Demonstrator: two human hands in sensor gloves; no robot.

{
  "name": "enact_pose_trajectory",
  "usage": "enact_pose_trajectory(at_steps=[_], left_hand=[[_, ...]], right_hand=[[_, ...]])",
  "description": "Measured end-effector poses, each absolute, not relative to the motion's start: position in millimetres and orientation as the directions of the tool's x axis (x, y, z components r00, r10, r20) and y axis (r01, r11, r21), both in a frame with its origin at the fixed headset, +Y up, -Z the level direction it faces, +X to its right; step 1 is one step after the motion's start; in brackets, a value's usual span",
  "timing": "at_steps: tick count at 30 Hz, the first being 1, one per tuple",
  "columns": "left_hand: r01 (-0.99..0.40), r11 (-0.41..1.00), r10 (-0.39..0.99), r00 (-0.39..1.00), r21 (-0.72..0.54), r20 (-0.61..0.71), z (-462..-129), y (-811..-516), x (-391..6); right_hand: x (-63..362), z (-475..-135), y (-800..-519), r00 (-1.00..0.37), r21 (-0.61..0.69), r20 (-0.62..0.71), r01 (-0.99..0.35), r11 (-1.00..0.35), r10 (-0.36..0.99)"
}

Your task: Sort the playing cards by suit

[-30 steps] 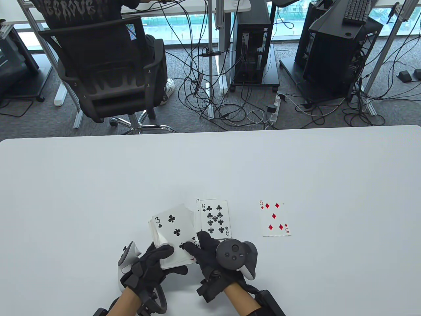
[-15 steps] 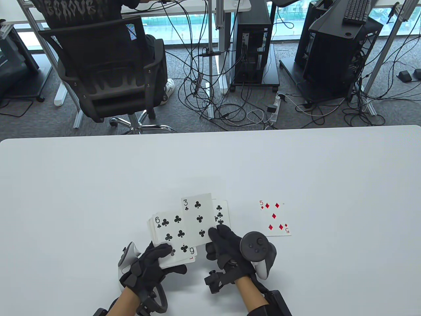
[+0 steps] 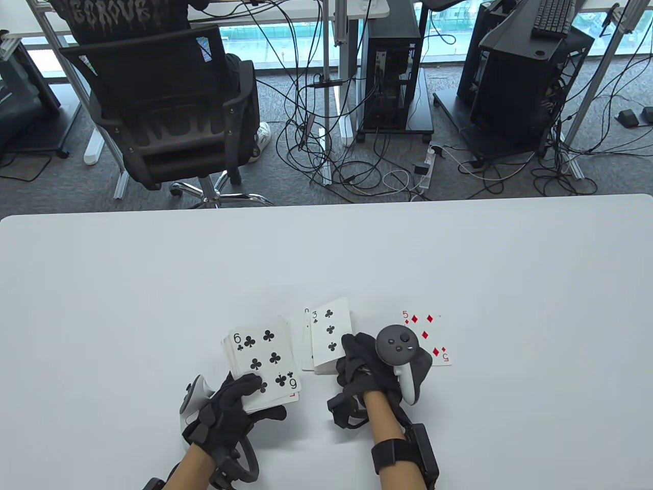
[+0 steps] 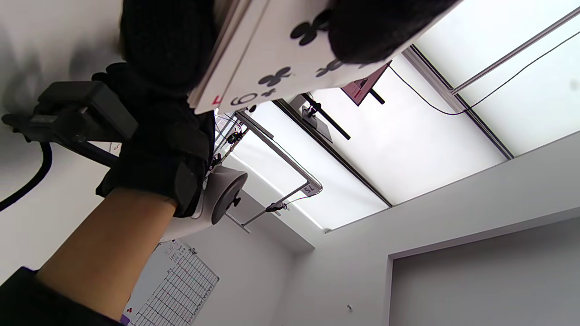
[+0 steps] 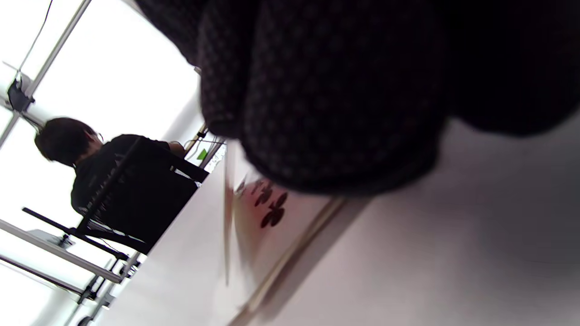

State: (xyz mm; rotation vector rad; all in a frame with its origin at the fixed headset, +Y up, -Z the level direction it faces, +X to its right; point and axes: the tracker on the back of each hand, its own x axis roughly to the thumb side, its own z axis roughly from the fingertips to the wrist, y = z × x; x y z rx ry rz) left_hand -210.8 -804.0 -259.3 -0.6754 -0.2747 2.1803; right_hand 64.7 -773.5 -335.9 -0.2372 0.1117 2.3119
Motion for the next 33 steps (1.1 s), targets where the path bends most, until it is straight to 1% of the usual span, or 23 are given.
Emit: enact_pose_trajectory(at_steps=[1, 3, 5, 7, 9, 13, 15, 18, 20, 21, 23, 26, 29, 33], left_hand=[[-0.651, -0.641, 0.767, -0.522, -0.406, -0.374, -259.1, -804.0, -210.9], [-0.652, -0.645, 0.763, -0.523, -0.399, -0.379, -258.6, -804.5, -210.8], [-0.651, -0.645, 0.763, -0.522, -0.4, -0.381, -258.4, -804.0, -210.6], [-0.651, -0.643, 0.765, -0.521, -0.404, -0.379, -258.5, -803.9, -210.7], [-0.649, -0.644, 0.764, -0.522, -0.405, -0.378, -258.8, -804.2, -210.9], [-0.654, -0.643, 0.764, -0.521, -0.399, -0.38, -258.4, -804.3, -210.9], [-0.655, -0.643, 0.765, -0.52, -0.398, -0.38, -258.3, -804.2, -211.0], [-0.656, -0.642, 0.765, -0.518, -0.396, -0.382, -258.2, -804.3, -211.0], [-0.657, -0.642, 0.765, -0.518, -0.394, -0.383, -258.1, -804.5, -211.1], [-0.658, -0.642, 0.765, -0.517, -0.393, -0.384, -258.0, -804.3, -211.1], [-0.66, -0.641, 0.766, -0.516, -0.392, -0.385, -258.0, -804.3, -211.1], [-0.662, -0.637, 0.769, -0.51, -0.396, -0.385, -258.4, -804.6, -211.2], [-0.665, -0.635, 0.771, -0.507, -0.394, -0.386, -258.4, -804.7, -211.7], [-0.671, -0.631, 0.773, -0.502, -0.39, -0.388, -258.3, -805.1, -212.0]], right_hand=[[62.3, -338.9, -772.8, -0.726, 0.035, -0.209, -0.675, -0.737, 0.655], [53.7, -345.2, -773.0, -0.87, 0.142, -0.217, -0.476, -0.868, 0.442], [47.6, -346.9, -774.8, -0.924, 0.159, -0.209, -0.356, -0.921, 0.321], [41.1, -347.5, -775.2, -0.941, 0.135, -0.198, -0.303, -0.943, 0.274], [35.5, -347.7, -774.4, -0.956, 0.146, -0.188, -0.253, -0.956, 0.224], [23.4, -347.7, -774.7, -0.987, 0.166, -0.151, -0.085, -0.982, 0.06], [18.2, -348.2, -775.0, -0.991, 0.181, -0.134, -0.037, -0.983, 0.013], [11.6, -348.7, -773.9, -0.988, 0.233, -0.126, 0.062, -0.971, -0.093], [9.6, -347.5, -774.5, -0.982, 0.227, -0.116, 0.118, -0.967, -0.147], [9.1, -346.5, -774.9, -0.983, 0.204, -0.108, 0.124, -0.971, -0.148], [10.0, -345.6, -774.4, -0.986, 0.197, -0.097, 0.112, -0.974, -0.133], [13.4, -341.9, -769.9, -0.995, 0.178, -0.079, 0.049, -0.983, -0.064], [15.9, -332.1, -759.8, -0.999, 0.1, 0.0, -0.047, -0.994, 0.048], [17.2, -311.1, -746.1, -0.957, -0.016, 0.149, -0.254, -0.967, 0.249]])
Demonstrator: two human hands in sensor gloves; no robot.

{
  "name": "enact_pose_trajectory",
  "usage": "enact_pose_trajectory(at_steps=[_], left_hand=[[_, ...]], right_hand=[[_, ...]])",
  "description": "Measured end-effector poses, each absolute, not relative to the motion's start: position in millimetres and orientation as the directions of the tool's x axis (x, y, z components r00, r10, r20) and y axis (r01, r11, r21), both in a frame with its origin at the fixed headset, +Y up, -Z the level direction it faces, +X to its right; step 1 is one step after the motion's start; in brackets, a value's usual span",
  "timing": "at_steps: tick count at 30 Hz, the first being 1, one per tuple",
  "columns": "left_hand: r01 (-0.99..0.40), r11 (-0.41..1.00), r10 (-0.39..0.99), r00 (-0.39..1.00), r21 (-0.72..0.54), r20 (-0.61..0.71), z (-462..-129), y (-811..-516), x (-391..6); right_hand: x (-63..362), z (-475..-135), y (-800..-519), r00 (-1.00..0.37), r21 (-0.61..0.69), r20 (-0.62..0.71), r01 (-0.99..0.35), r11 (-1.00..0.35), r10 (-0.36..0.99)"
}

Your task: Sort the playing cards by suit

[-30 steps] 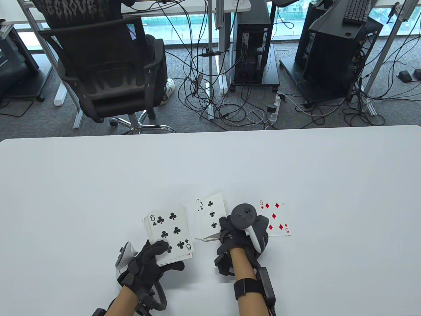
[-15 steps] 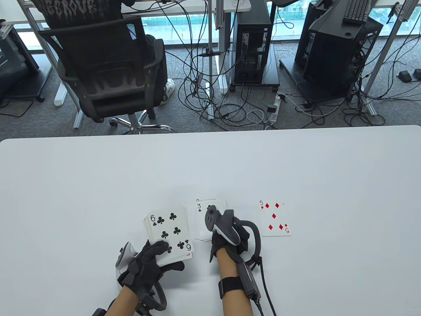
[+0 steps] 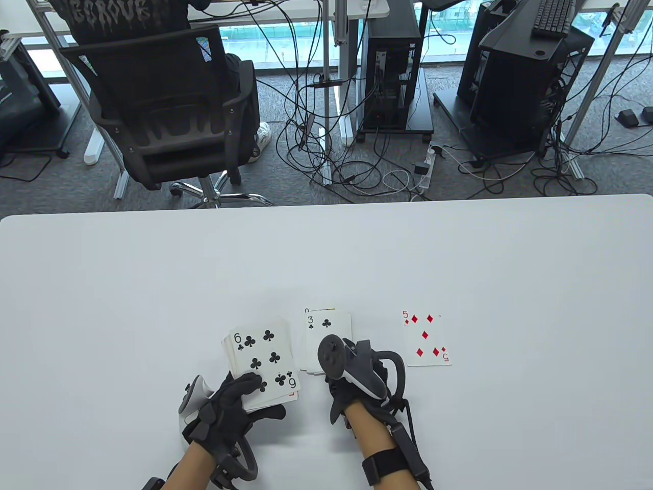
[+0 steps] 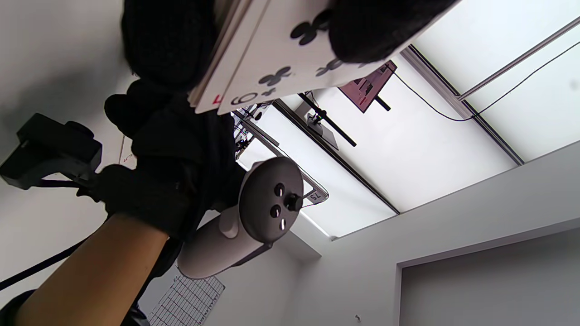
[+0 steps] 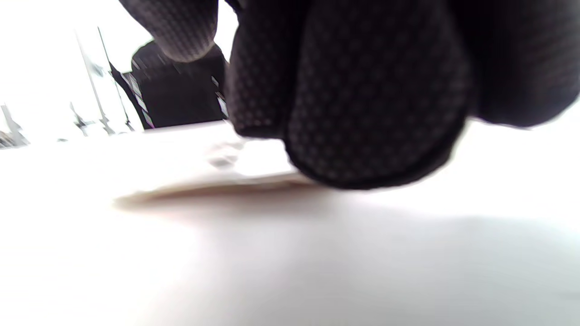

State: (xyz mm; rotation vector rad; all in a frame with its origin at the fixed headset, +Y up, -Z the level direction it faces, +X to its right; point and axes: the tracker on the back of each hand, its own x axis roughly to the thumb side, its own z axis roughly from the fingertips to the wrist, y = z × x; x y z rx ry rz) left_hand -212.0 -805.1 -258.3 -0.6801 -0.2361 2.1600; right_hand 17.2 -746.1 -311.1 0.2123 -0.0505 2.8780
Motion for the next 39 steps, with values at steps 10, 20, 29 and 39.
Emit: enact_pose_trajectory(at_steps=[10, 20, 29, 39], left_hand=[[-0.672, -0.627, 0.775, -0.482, -0.395, -0.41, -257.1, -806.6, -210.3], [-0.666, -0.611, 0.789, -0.468, -0.427, -0.399, -258.2, -803.2, -208.7], [-0.673, -0.588, 0.807, -0.445, -0.449, -0.389, -259.4, -804.0, -209.6], [-0.671, -0.614, 0.787, -0.479, -0.416, -0.388, -259.1, -803.2, -210.6]], right_hand=[[10.1, -274.2, -733.1, -0.615, 0.009, 0.339, -0.754, -0.656, 0.712], [-17.6, -258.9, -728.6, -0.728, -0.051, 0.45, -0.598, -0.8, 0.516], [-7.1, -261.3, -730.1, -0.691, -0.094, 0.436, -0.672, -0.734, 0.577], [16.2, -273.8, -737.2, -0.675, -0.129, 0.349, -0.722, -0.68, 0.65]])
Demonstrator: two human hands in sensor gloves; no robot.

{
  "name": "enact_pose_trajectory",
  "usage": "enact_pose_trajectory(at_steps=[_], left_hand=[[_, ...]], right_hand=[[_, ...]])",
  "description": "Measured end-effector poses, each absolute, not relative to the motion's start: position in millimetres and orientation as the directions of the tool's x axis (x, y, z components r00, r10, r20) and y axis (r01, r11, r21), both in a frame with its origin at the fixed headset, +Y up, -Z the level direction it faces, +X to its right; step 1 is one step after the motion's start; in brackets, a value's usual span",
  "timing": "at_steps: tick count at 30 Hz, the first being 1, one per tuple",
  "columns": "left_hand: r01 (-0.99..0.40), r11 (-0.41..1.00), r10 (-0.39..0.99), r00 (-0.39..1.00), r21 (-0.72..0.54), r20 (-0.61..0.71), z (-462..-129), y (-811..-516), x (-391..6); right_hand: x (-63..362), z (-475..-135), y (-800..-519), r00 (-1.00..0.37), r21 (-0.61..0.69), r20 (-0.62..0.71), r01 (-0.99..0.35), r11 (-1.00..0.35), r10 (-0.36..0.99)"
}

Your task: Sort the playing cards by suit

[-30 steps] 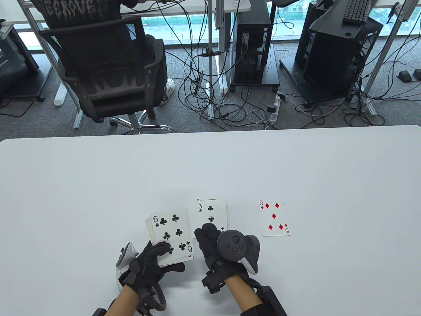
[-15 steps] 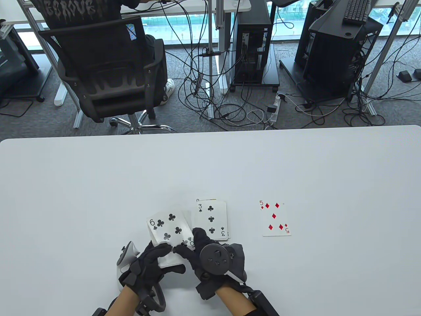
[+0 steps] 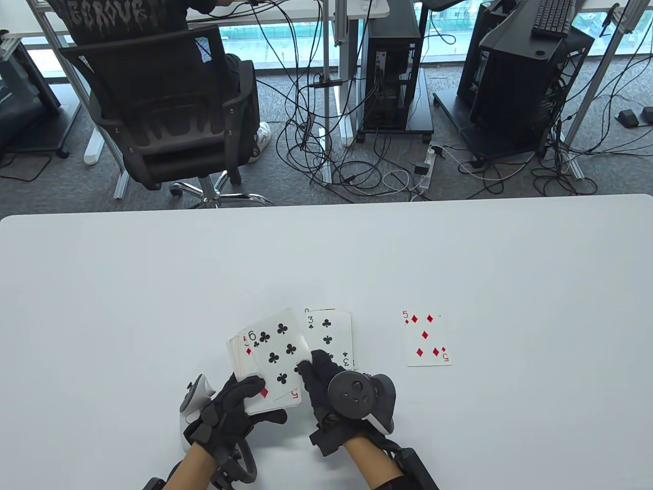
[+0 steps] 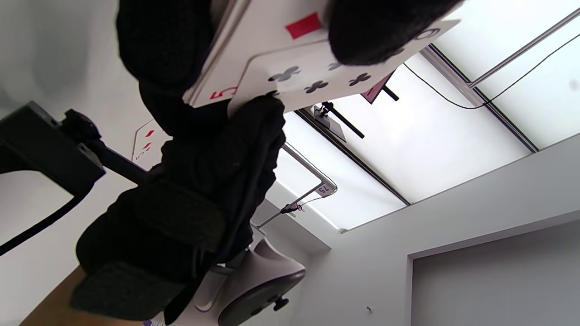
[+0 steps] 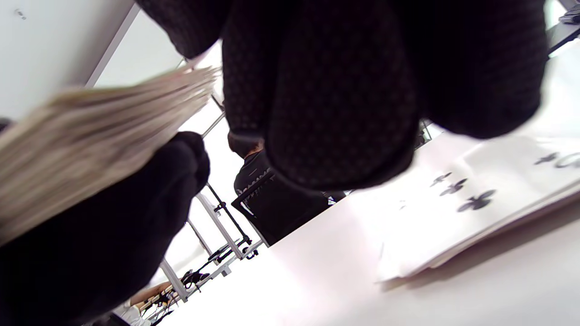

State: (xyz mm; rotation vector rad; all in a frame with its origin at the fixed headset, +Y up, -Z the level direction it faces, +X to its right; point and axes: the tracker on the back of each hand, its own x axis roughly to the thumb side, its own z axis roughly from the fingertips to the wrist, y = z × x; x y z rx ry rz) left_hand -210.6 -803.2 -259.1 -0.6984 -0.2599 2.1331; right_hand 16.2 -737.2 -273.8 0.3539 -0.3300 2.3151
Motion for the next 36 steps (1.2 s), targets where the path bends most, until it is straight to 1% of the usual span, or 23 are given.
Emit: enact_pose_trajectory(at_steps=[4, 6, 9, 11, 12, 13, 16, 20, 22, 24, 26, 27, 30, 32, 36], left_hand=[[-0.663, -0.626, 0.778, -0.498, -0.411, -0.382, -259.5, -802.4, -210.6], [-0.662, -0.626, 0.779, -0.501, -0.412, -0.377, -259.7, -802.2, -211.0], [-0.664, -0.624, 0.78, -0.503, -0.411, -0.371, -260.1, -802.6, -212.2], [-0.663, -0.625, 0.779, -0.506, -0.411, -0.37, -260.2, -802.6, -212.5], [-0.663, -0.626, 0.779, -0.507, -0.411, -0.369, -260.2, -802.5, -212.5], [-0.662, -0.627, 0.778, -0.509, -0.41, -0.368, -260.1, -802.4, -212.7], [-0.659, -0.632, 0.775, -0.515, -0.408, -0.367, -260.2, -801.9, -213.2], [-0.663, -0.638, 0.769, -0.524, -0.392, -0.367, -260.1, -802.4, -214.4], [-0.663, -0.641, 0.766, -0.527, -0.387, -0.368, -259.8, -802.7, -214.8], [-0.662, -0.643, 0.765, -0.529, -0.385, -0.368, -259.8, -802.4, -214.9], [-0.663, -0.642, 0.765, -0.528, -0.384, -0.368, -259.5, -802.2, -215.0], [-0.663, -0.642, 0.765, -0.528, -0.384, -0.368, -259.5, -802.2, -215.1], [-0.664, -0.642, 0.765, -0.527, -0.383, -0.37, -259.4, -802.3, -215.3], [-0.664, -0.642, 0.765, -0.527, -0.383, -0.37, -259.4, -802.1, -215.4], [-0.664, -0.642, 0.765, -0.527, -0.382, -0.37, -259.4, -802.1, -215.6]], right_hand=[[35.1, -280.8, -739.6, -0.621, -0.156, 0.303, -0.78, -0.606, 0.722], [45.5, -284.3, -739.4, -0.589, -0.191, 0.265, -0.808, -0.557, 0.764], [60.7, -294.4, -742.6, -0.503, -0.203, 0.192, -0.86, -0.467, 0.843], [67.6, -302.8, -747.9, -0.5, -0.223, 0.112, -0.855, -0.469, 0.858], [69.7, -309.4, -751.9, -0.532, -0.208, 0.06, -0.834, -0.511, 0.845], [70.0, -312.6, -753.5, -0.557, -0.199, 0.043, -0.818, -0.539, 0.83], [68.2, -326.4, -757.2, -0.677, -0.202, -0.034, -0.716, -0.668, 0.735], [58.5, -339.5, -762.7, -0.695, -0.141, -0.113, -0.696, -0.704, 0.71], [52.7, -343.3, -764.4, -0.73, -0.106, -0.135, -0.661, -0.743, 0.67], [47.5, -346.1, -766.0, -0.785, -0.06, -0.149, -0.6, -0.798, 0.601], [40.5, -347.6, -766.8, -0.857, -0.05, -0.175, -0.484, -0.873, 0.485], [38.7, -348.0, -766.9, -0.877, -0.04, -0.178, -0.447, -0.894, 0.447], [28.4, -350.9, -768.3, -0.962, 0.053, -0.172, -0.225, -0.973, 0.214], [24.8, -352.2, -769.8, -0.976, 0.084, -0.149, -0.171, -0.982, 0.158], [21.5, -352.6, -773.0, -0.985, 0.135, -0.155, -0.102, -0.986, 0.08]])
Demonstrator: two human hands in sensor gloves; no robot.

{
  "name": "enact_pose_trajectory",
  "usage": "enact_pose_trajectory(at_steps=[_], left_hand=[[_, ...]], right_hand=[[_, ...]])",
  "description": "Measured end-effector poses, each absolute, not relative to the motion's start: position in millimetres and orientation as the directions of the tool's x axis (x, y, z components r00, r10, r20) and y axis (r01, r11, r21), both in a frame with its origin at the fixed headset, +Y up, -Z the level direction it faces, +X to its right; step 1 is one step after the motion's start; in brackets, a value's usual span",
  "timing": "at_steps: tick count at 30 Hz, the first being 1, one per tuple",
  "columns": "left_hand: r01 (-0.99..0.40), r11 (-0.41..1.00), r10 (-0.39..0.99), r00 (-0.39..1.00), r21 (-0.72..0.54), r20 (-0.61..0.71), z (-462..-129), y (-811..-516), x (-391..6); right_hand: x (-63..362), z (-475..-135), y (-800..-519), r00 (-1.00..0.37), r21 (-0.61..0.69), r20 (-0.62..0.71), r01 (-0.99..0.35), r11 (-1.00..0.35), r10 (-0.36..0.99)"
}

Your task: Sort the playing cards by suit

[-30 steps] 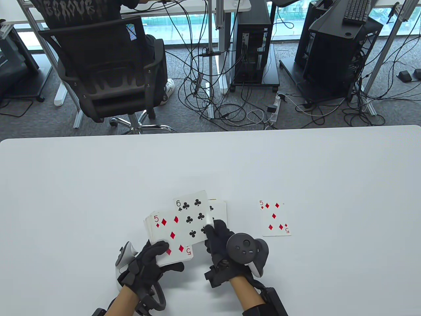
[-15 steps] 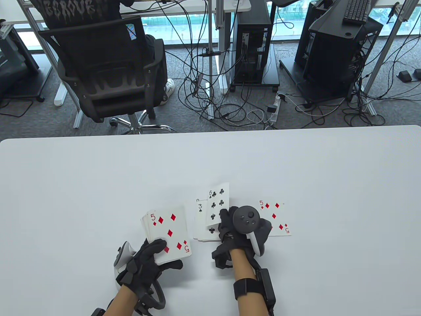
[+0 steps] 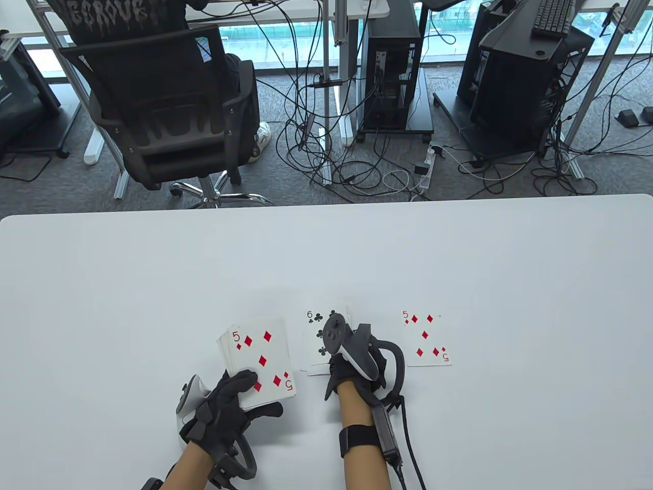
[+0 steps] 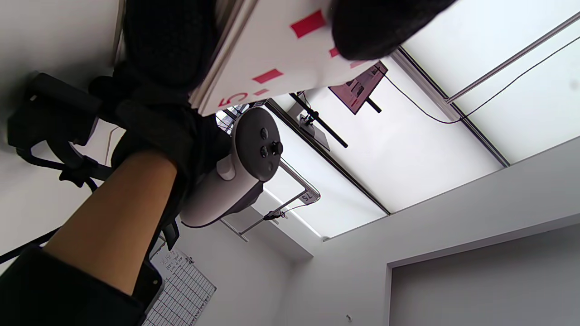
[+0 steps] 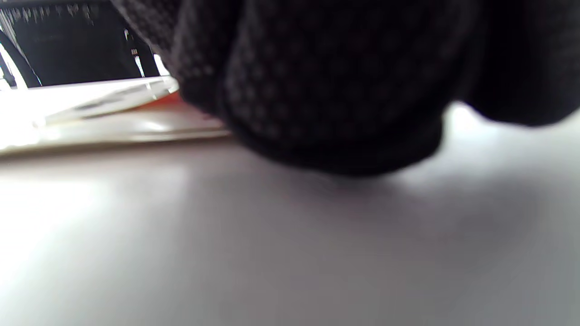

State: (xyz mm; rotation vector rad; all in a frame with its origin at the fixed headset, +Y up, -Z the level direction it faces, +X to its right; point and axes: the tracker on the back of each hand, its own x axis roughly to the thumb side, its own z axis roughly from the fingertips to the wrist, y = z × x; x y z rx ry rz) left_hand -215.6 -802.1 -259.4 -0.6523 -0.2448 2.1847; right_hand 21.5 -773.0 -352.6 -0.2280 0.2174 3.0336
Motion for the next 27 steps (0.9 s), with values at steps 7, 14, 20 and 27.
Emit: enact_pose_trajectory(at_steps=[7, 14, 20, 27], left_hand=[[-0.667, -0.64, 0.767, -0.521, -0.381, -0.375, -259.2, -802.6, -215.7], [-0.676, -0.634, 0.77, -0.508, -0.374, -0.387, -258.6, -804.8, -215.2], [-0.682, -0.63, 0.772, -0.497, -0.371, -0.396, -257.8, -805.5, -214.6], [-0.669, -0.634, 0.77, -0.496, -0.388, -0.402, -257.8, -805.4, -212.7]], right_hand=[[20.6, -346.4, -764.4, -0.993, 0.038, -0.114, -0.034, -0.999, 0.03], [12.0, -312.9, -747.6, -0.902, -0.16, 0.177, -0.421, -0.893, 0.394], [-3.8, -285.3, -737.5, -0.677, -0.072, 0.329, -0.713, -0.698, 0.658], [-22.1, -268.8, -738.8, -0.672, 0.079, 0.388, -0.658, -0.749, 0.631]])
